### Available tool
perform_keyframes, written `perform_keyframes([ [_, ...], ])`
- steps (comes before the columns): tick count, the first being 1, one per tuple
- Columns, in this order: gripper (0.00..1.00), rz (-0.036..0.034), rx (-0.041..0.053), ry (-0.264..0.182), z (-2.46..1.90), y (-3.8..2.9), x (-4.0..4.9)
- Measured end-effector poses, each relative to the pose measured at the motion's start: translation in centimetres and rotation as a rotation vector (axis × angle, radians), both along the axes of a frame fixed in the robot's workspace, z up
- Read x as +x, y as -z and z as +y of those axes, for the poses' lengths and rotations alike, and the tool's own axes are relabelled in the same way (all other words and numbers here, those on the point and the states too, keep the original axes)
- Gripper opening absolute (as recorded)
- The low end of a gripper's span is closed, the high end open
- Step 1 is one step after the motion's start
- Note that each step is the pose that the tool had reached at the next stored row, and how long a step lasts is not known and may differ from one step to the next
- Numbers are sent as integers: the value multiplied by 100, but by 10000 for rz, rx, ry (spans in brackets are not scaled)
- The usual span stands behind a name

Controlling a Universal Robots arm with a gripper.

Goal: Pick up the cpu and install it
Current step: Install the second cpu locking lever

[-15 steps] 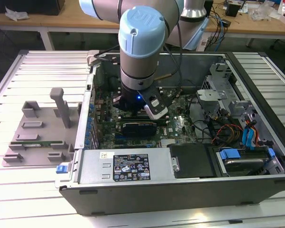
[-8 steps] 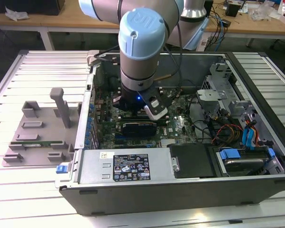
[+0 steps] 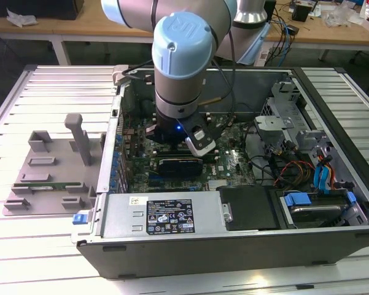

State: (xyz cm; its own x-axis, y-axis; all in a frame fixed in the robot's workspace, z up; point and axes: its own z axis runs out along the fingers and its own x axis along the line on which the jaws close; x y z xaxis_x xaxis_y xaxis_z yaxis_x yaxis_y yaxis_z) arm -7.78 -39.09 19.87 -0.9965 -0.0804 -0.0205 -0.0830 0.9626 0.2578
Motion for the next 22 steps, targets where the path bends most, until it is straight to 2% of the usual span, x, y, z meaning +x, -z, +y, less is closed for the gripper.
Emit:
perform_keyframes([
  [6, 11, -4, 7, 90, 5, 1, -20],
  [13, 11, -2, 6, 158, 51, 2, -42],
  [18, 11, -1, 6, 253, 53, 13, -42],
  [19, 11, -3, 5, 276, 52, -19, -42],
  [20, 11, -2, -10, 296, 52, -113, -42],
  [21, 11, -2, -40, 311, 52, -172, -42],
  [22, 11, -3, -142, 341, 52, -243, -42],
])
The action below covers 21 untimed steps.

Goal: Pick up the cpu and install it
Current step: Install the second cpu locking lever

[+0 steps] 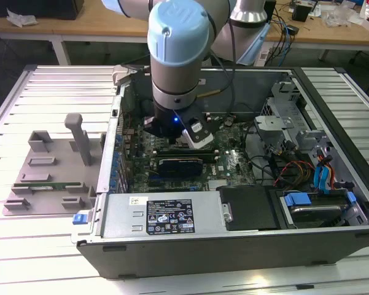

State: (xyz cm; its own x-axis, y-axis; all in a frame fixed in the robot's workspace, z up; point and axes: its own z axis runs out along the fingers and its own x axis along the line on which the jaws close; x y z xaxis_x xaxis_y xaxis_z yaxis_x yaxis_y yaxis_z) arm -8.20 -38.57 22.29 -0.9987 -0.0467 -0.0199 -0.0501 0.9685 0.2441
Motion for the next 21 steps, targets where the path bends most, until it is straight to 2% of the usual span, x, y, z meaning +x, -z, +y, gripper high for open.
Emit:
perform_keyframes([
  [2, 11, 0, -353, 37, 3, -31, 1],
  [4, 11, 1, -1019, 103, 13, -32, 1],
  [6, 11, 1, -1172, 143, 26, -32, 1],
  [8, 11, 5, -1222, 206, 62, -30, 1],
  [12, 11, 8, -1224, 264, 133, -19, 3],
  [13, 11, 9, -1223, 283, 165, -13, 4],
  [15, 11, 12, -1223, 330, 263, 1, 19],
  [16, 11, 14, -1224, 348, 298, 2, 26],
  [18, 11, 15, -1224, 362, 322, 4, 28],
  [21, 11, 19, -1223, 427, 401, 11, 41],
])
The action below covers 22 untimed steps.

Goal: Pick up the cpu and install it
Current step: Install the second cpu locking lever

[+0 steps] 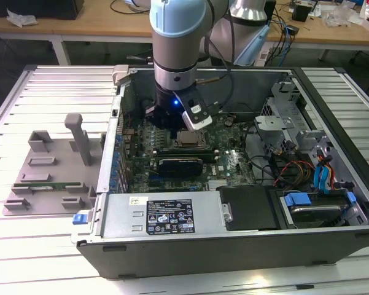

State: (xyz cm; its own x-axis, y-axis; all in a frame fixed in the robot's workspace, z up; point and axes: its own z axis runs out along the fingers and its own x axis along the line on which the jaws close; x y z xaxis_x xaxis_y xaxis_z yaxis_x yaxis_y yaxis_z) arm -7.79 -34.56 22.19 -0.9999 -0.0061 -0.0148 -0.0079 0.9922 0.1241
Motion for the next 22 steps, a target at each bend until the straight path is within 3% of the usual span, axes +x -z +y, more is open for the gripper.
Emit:
perform_keyframes([
  [3, 11, 25, -1, 29, 5, 1, 98],
  [4, 11, 57, 0, 35, 5, 2, 189],
  [9, 11, 118, -2, 74, 8, 4, 400],
  [12, 11, 119, -4, 83, 20, -9, 402],
  [15, 11, 118, -6, 82, 32, -74, 403],
  [22, 11, 119, -7, 83, 35, -81, 402],
])
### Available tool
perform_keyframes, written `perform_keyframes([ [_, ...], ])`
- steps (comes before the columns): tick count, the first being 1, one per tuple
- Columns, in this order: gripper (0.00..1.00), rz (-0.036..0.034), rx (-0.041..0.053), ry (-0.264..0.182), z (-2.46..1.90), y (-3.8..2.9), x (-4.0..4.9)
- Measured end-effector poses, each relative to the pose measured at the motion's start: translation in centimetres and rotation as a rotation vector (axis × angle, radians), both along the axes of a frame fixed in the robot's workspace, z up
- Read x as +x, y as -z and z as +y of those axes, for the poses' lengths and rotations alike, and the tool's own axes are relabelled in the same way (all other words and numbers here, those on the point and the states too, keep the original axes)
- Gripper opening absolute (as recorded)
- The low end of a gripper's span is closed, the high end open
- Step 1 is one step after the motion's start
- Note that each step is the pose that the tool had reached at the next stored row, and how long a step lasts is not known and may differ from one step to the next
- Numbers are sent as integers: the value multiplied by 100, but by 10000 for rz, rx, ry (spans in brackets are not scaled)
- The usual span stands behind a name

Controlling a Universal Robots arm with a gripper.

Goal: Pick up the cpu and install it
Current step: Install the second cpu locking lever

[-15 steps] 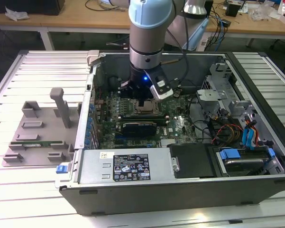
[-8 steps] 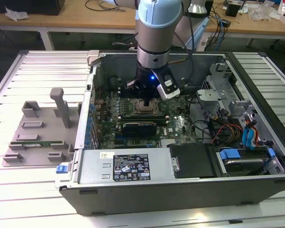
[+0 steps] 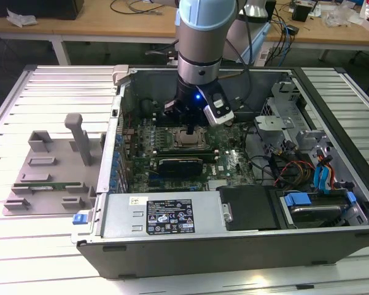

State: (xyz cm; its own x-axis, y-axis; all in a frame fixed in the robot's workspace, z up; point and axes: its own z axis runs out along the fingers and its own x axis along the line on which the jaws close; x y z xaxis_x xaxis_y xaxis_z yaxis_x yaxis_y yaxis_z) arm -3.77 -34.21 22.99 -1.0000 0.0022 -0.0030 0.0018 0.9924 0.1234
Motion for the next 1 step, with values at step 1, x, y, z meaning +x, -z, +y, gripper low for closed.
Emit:
perform_keyframes([
  [1, 11, 0, 0, 0, 0, 0, 0],
])
